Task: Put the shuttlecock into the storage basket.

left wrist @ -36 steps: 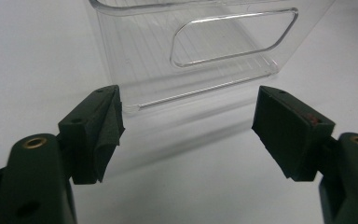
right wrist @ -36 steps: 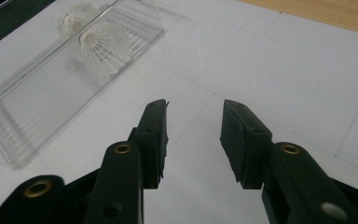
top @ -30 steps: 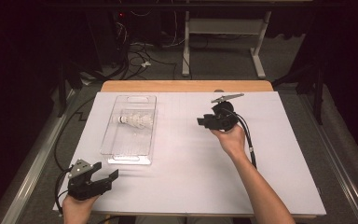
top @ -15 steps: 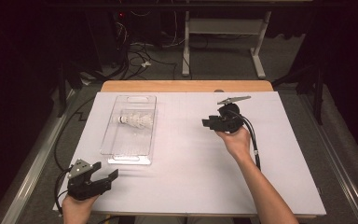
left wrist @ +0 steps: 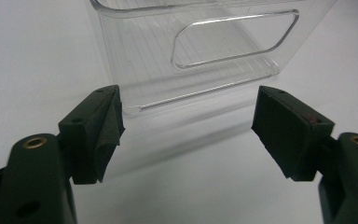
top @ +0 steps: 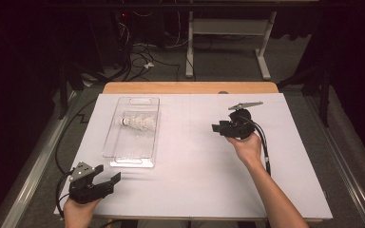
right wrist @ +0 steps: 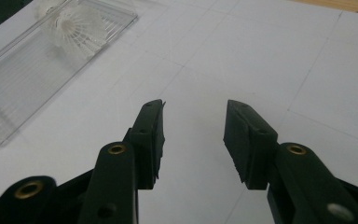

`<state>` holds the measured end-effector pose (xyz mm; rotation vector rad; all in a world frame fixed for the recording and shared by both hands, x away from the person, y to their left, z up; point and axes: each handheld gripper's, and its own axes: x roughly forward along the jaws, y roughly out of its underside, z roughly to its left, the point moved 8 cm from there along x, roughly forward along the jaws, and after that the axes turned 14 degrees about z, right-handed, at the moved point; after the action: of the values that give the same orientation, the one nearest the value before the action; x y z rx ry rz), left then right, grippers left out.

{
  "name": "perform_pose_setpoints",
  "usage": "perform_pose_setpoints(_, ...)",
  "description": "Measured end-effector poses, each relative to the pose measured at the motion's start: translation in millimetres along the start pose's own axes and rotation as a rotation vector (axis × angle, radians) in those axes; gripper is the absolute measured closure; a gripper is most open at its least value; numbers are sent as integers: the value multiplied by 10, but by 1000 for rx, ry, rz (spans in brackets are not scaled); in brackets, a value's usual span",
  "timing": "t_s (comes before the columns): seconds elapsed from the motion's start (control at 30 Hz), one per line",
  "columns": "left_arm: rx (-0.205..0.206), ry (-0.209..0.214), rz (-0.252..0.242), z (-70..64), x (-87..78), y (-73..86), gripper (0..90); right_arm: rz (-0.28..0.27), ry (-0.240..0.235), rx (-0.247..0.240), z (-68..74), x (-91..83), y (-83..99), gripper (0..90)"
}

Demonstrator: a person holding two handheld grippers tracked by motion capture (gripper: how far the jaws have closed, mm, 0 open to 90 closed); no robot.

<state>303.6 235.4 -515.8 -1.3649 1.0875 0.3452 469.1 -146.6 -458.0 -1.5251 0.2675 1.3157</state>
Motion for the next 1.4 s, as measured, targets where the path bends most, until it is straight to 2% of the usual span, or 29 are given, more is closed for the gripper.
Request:
perform_pose_setpoints(0.27, 1, -3, -3, -6, -2, -1, 255, -21, 5, 8, -42, -88, 35, 568)
perform_pose_setpoints(0.53, 6, 11, 6, -5, 19, -9, 254, 4, 28, 7, -84, -114, 199, 542)
perform_pose_setpoints(0.7, -3, 5, 3, -11, 8, 1, 254, -21, 16, 22, -116, -154, 262, 525)
perform_pose_setpoints(0.83, -1, 6, 5, -19, 17, -4, 254, -21, 32, 19, -148, -177, 326, 503)
perform_pose_setpoints(1.0, -2, 5, 1, -20, 13, -5, 254, -59, 40, 31, -209, -256, 396, 491)
perform_pose_setpoints(1.13, 1, 3, 4, -19, 14, -6, 255, -68, 54, 24, -234, -298, 465, 481)
perform_pose_setpoints(1.4, 8, -3, 6, -36, 13, -6, 256, -107, 64, 43, -300, -359, 571, 460)
